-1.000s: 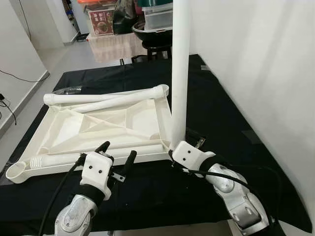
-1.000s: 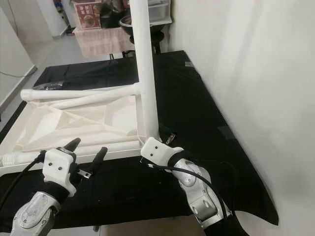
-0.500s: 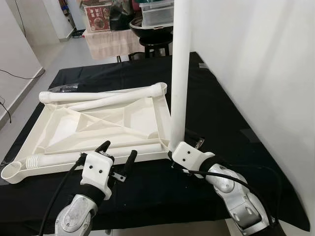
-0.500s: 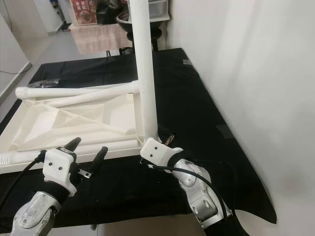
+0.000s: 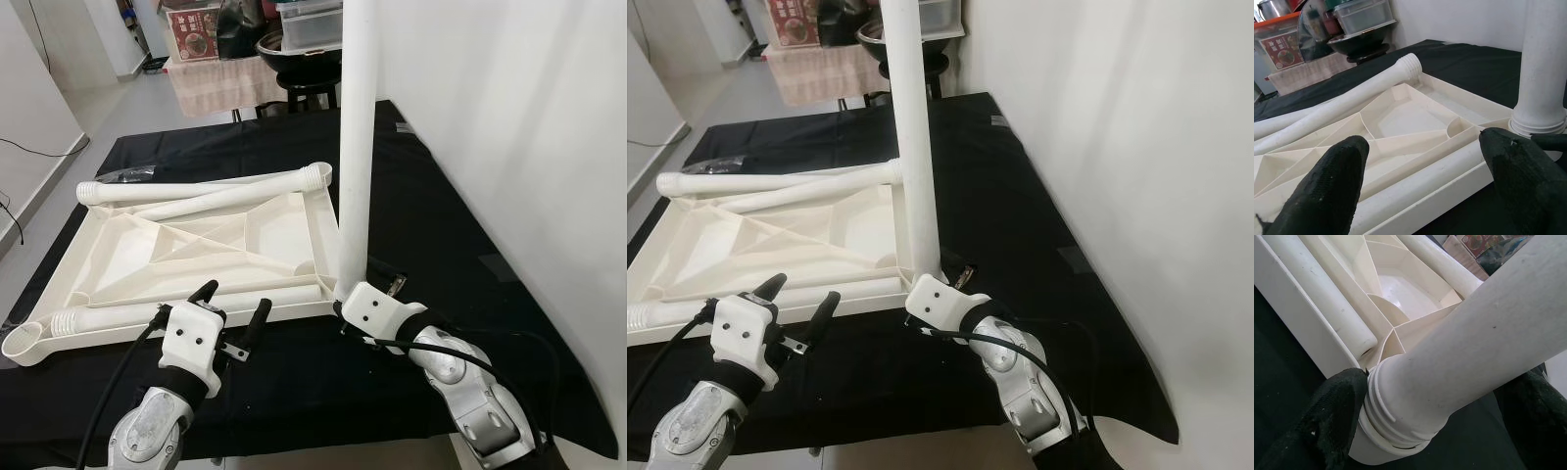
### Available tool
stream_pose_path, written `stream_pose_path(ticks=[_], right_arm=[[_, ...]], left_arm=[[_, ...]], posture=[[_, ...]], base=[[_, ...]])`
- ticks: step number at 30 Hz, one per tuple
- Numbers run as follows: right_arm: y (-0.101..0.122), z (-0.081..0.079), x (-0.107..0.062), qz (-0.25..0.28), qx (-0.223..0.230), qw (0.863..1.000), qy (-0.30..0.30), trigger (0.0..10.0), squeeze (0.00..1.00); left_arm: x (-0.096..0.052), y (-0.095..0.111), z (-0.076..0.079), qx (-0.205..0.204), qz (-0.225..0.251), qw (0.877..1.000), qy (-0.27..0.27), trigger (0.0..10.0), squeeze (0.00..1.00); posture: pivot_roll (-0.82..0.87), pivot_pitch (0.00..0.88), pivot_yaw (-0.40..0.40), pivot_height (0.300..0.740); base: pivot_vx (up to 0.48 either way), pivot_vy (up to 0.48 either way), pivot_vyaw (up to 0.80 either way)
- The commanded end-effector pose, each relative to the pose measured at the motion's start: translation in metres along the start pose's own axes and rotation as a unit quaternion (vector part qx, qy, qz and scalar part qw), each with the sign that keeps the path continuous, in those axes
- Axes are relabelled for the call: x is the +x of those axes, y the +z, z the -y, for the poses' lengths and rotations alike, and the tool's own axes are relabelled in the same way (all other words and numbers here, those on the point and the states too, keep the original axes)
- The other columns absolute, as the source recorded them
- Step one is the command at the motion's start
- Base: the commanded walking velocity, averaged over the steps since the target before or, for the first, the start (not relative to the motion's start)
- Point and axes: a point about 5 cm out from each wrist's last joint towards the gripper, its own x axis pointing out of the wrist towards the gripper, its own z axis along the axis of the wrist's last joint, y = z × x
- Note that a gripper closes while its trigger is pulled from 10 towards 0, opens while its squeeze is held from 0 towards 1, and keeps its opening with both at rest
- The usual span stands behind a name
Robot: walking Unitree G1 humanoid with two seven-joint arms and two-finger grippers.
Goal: Building children table
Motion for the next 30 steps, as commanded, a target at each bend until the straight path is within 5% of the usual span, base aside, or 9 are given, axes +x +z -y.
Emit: stream_pose_path(ticks=[1,30], right_arm=[[0.0032,-0.0147,0.0026,0.014,0.008,0.999,0.038,10.0,0.09],[0.0061,-0.0187,-0.0012,0.016,0.004,0.999,0.033,10.0,0.05]], left_arm=[[0.0001,-0.0001,-0.0011,0.007,-0.003,1.0,0.002,10.0,0.0],[-0.0049,-0.0009,-0.0016,0.006,-0.01,1.0,-0.001,10.0,0.0]], posture=[[-0.11,0.081,0.074,0.74],[-0.1,0.085,0.077,0.74]], base=[[0.0,0.0,0.0],[0.0,0.0,0.0]])
